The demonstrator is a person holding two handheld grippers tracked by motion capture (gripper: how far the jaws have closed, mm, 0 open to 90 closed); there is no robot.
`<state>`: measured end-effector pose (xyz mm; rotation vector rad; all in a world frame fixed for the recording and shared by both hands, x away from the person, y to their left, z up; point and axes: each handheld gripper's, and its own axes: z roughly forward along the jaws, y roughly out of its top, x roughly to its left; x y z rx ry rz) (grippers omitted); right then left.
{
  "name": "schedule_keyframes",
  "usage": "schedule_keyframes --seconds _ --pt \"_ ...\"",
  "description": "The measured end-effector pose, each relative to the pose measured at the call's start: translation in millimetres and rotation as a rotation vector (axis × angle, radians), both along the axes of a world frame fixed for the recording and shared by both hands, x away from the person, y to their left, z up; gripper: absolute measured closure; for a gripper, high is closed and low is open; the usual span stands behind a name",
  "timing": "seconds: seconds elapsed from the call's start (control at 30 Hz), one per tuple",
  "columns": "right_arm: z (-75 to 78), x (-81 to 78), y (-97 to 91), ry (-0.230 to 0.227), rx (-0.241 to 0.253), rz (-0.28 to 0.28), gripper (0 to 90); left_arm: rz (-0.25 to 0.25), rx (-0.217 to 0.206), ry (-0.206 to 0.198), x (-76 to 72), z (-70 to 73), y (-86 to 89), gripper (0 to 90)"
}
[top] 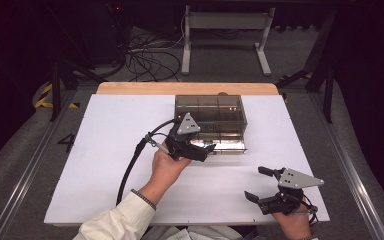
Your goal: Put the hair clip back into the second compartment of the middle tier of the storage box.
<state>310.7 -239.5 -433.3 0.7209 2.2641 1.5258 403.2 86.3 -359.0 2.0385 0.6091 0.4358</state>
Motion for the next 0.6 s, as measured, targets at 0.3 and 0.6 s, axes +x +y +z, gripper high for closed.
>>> schedule_keyframes --seconds 0.3,0.6 --pt "0.4 0.1 -0.5 -0.001 0.003 -0.005 6.6 0.004 -0.015 -0.031 -21.1 8.1 25.0 0.5" --pt "0.3 0.0 0.4 0.000 0.003 -0.008 6.5 0.005 -0.086 -0.036 -39.9 13.2 59.2 0.0"
